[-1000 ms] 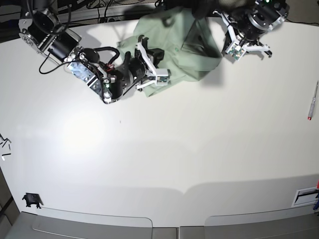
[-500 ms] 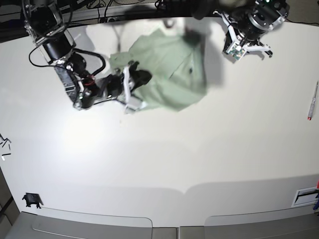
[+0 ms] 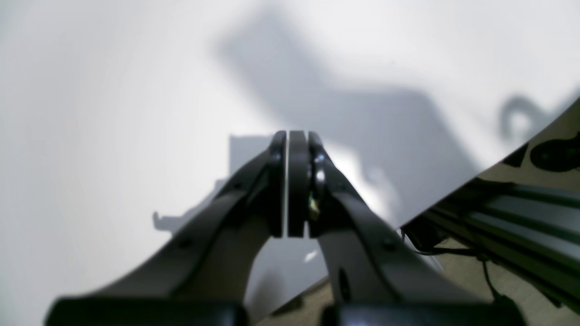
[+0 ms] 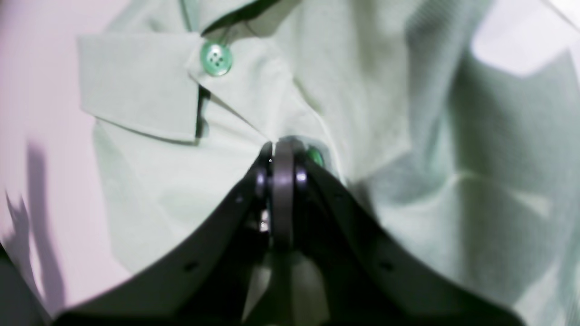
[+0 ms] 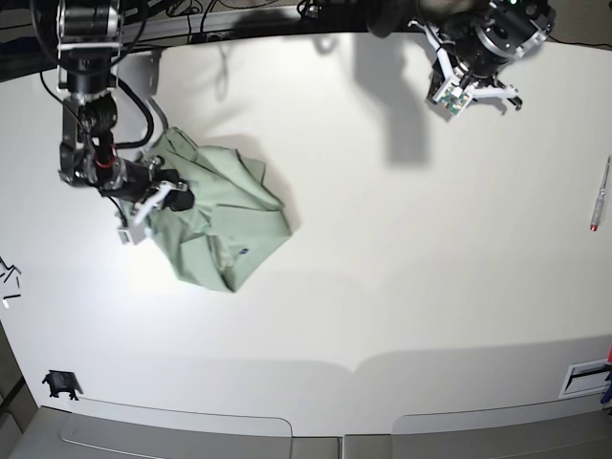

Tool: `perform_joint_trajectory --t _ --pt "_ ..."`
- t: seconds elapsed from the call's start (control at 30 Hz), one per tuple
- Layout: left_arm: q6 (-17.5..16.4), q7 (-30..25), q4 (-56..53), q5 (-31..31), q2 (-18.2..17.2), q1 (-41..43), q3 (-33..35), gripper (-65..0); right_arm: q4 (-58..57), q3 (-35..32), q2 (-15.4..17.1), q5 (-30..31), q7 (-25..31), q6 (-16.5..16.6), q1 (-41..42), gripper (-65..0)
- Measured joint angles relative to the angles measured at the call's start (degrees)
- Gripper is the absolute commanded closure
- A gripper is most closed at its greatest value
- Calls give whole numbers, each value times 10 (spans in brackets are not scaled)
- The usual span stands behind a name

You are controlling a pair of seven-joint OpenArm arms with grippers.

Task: Fold the T-shirt properly
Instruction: 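Slide the bundle to the table corner by the right arm and release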

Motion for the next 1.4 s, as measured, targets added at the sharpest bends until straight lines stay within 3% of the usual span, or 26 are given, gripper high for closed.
perform_joint_trajectory --t 0.23,0.5,0.7,0.83,0.97,1.23,1.4 --pt "0 0 0 0 0 0 0 0 1 204 -26 19 13 5 -89 0" --pt "0 0 0 0 0 0 0 0 1 371 -24 11 13 10 -163 0" --pt "0 0 0 0 0 0 0 0 -5 475 -26 -21 7 7 -173 0" --pt "0 0 0 0 0 0 0 0 -7 504 -28 -30 26 -2 -175 0" --pt "0 0 0 0 0 -1 0 0 -10 507 -21 1 17 -8 -174 0" --pt "0 0 0 0 0 -2 0 0 -16 507 9 -20 -29 -1 -120 0" --pt "0 0 0 0 0 -2 0 0 -16 507 31 12 -53 15 -89 0"
